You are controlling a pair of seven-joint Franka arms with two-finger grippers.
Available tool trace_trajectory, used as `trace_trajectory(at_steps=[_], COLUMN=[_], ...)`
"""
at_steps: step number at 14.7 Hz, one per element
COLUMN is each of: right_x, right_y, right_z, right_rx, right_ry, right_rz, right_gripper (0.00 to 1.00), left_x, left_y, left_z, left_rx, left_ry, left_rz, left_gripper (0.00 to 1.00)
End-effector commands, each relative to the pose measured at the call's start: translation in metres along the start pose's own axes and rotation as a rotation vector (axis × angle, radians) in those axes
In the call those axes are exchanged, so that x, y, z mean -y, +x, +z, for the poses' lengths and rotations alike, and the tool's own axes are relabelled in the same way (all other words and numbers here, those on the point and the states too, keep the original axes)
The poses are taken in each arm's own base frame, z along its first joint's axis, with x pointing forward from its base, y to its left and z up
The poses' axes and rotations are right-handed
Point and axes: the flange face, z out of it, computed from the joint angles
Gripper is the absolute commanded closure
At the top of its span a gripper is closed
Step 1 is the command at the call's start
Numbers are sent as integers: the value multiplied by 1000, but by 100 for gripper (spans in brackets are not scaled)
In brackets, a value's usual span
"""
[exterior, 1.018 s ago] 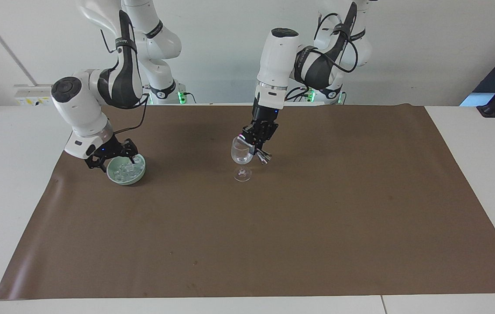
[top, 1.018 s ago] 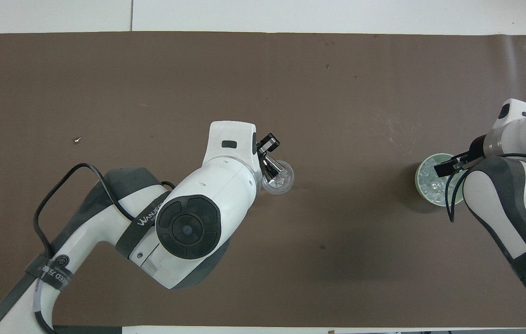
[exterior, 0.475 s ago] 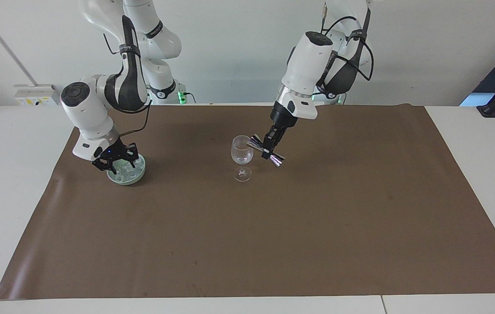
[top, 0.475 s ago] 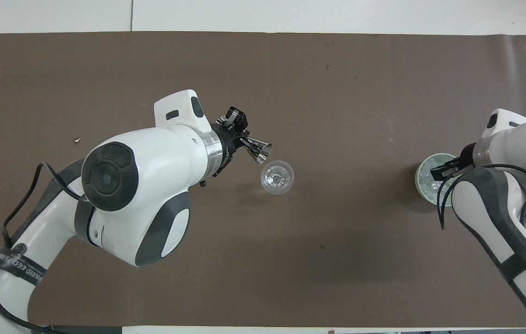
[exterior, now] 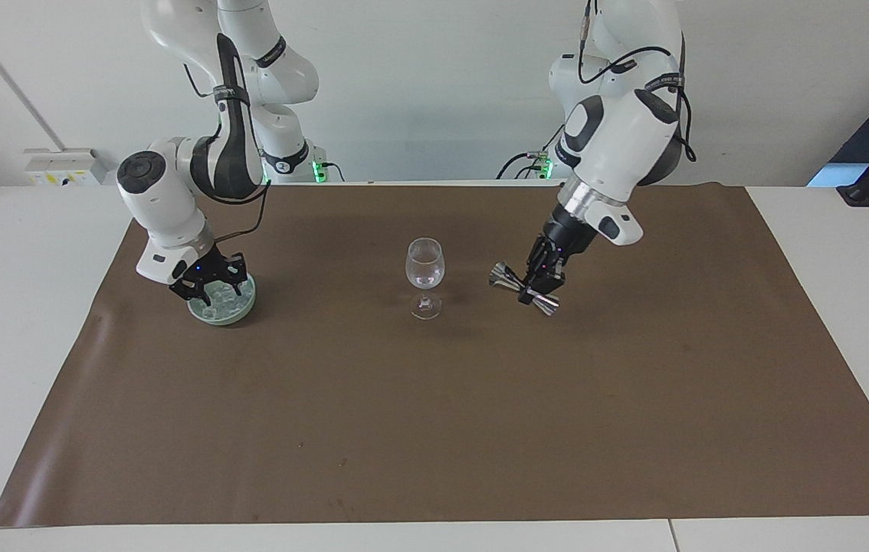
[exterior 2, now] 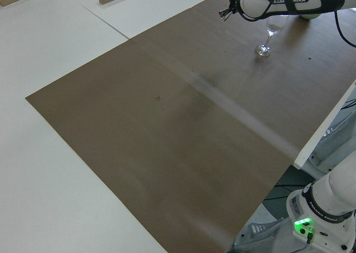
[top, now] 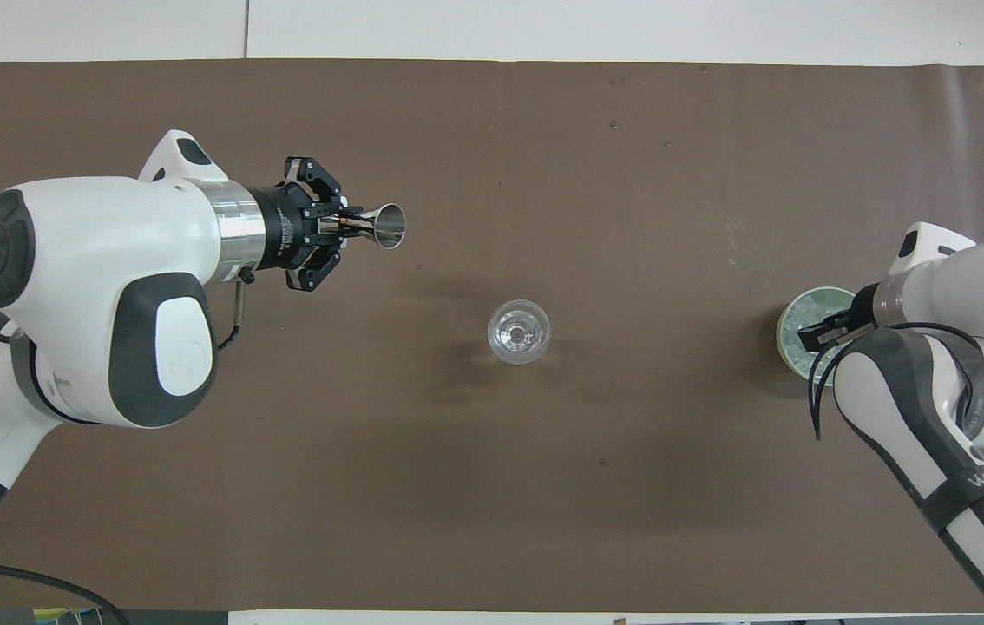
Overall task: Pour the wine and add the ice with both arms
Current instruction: 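Carry the jigger back with the left gripper while the right gripper grasps ice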
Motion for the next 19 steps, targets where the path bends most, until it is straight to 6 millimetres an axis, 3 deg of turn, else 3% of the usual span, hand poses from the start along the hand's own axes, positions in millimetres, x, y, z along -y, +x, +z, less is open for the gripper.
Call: trace_trajectory(at_steps=[1, 4, 5, 9, 14, 19], right_x=[0, -1, -2, -8, -9, -7], right_y=[-8, -10, -11, -24, -29, -28], right_z=[8, 16, 17, 25, 28, 28], right_rx=[-19, -7, -9, 2, 9, 9], right_ry=[5, 10, 9, 16, 19, 19], right_rz=[26, 26, 29, 41, 38, 34], right_gripper=[38, 38, 38, 38, 47, 56], left_x=[1, 1, 5, 29, 65, 124], left_y=[49, 123, 159, 250, 318, 358], left_z=[-12, -25, -32, -39, -41, -20], left_rx=[19, 127, 181, 307, 434, 531], left_ry=[1, -20, -19, -55, -192, -292], left_rz=[-76, -124, -130, -280, -524, -566], left_gripper=[100, 100, 100, 100, 100, 100])
